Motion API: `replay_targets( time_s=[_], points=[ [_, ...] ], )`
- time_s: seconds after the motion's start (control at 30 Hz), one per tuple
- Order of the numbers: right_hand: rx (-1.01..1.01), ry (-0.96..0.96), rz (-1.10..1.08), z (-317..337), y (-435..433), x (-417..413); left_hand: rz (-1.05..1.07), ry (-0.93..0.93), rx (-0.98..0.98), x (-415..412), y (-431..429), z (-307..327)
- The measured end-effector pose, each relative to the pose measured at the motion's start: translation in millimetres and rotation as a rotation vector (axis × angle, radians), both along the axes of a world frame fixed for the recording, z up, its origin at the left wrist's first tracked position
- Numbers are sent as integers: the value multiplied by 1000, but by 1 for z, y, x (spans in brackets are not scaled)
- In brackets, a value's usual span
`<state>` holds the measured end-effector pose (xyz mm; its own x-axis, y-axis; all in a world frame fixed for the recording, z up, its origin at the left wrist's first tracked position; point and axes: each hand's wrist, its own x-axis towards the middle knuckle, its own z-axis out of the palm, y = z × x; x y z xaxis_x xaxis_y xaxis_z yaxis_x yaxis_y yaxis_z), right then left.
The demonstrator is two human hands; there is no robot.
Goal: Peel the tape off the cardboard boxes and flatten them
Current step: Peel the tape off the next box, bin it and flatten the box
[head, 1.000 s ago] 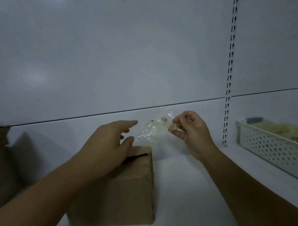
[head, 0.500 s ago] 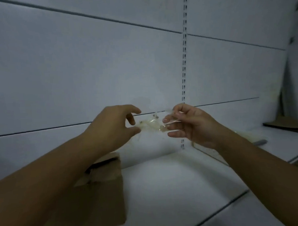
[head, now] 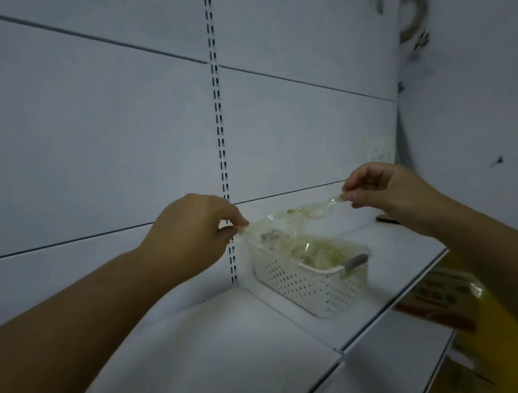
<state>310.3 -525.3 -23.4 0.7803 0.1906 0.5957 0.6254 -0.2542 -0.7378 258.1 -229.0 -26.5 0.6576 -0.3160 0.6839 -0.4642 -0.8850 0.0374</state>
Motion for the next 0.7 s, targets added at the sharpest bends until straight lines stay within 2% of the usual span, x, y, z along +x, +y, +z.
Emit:
replay_targets(
  time_s=[0.13, 0.27, 0.37, 0.43, 0.57, 0.63, 0.7],
  points=[
    [-81, -23, -102, -10, -44, 43, -10, 14, -51, 54, -43, 2],
    [-178, -15, -192, -27, -87, 86, -65, 72, 20, 101, -83, -14],
    [-240, 18, -271, -43, -103, 117, -116, 187, 94, 123, -105, -35],
    [-262, 58, -229, -52, -102, 133, -166, 295, 212, 128, -114, -47],
    [-244, 129, 75, -61, -92, 146, -199, 562, 372, 125, -113, -53],
    [-480, 128, 145, -65, -84, 148, -208, 763, 258, 122, -113, -49],
    [-807, 61, 156, -69, -75, 148, -176, 834, 208, 121, -119, -47]
  ],
)
